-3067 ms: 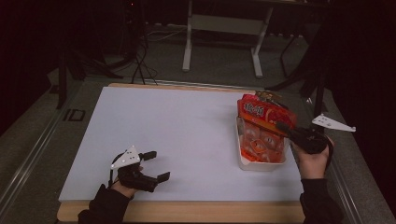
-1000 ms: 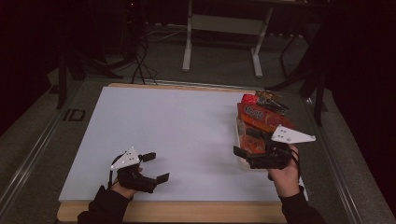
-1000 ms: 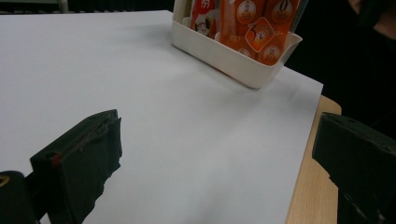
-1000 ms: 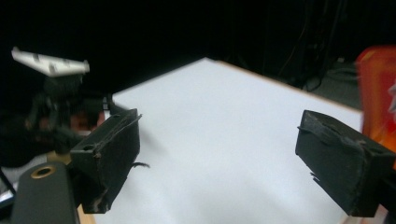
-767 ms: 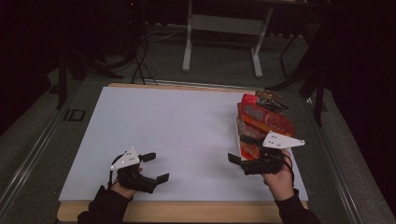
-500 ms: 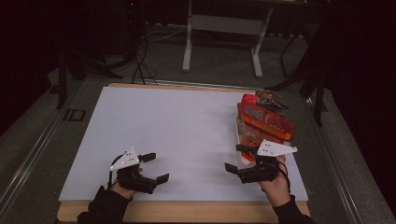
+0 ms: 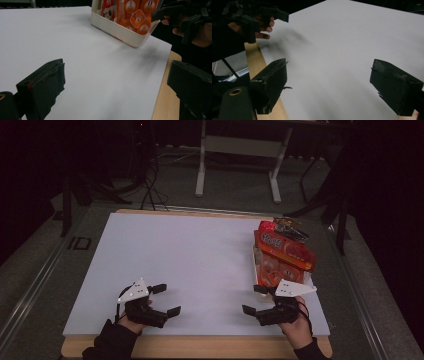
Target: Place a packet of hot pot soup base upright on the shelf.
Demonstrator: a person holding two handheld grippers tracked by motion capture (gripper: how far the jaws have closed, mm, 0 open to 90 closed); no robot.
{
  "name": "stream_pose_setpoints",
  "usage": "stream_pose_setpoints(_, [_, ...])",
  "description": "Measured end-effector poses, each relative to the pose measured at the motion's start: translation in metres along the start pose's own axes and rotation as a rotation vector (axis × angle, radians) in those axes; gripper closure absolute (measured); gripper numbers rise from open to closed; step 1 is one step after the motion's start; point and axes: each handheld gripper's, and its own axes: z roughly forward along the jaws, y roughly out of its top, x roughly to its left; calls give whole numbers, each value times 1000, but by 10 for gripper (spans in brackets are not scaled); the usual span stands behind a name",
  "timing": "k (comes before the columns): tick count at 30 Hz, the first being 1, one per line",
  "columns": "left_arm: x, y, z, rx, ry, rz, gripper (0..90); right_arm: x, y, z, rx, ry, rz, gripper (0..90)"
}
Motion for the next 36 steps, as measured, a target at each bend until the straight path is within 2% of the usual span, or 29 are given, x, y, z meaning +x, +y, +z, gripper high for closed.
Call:
stream_pose_setpoints(8, [0, -1, 1, 4, -7, 0, 21, 1, -11, -1, 53, -8, -13, 140])
stream_pose_setpoints(17, [-4, -2, 3, 11, -9, 26, 21, 0, -15, -1, 70, -6, -13, 140])
stream_pose_setpoints(28, [-3, -4, 1, -3, 5, 14, 20, -3, -19, 2, 86, -21, -24, 140])
stream_pose_setpoints(36, [-2, -5, 2, 5, 2, 14, 21, -6, -21, 4, 97, -23, -17, 140])
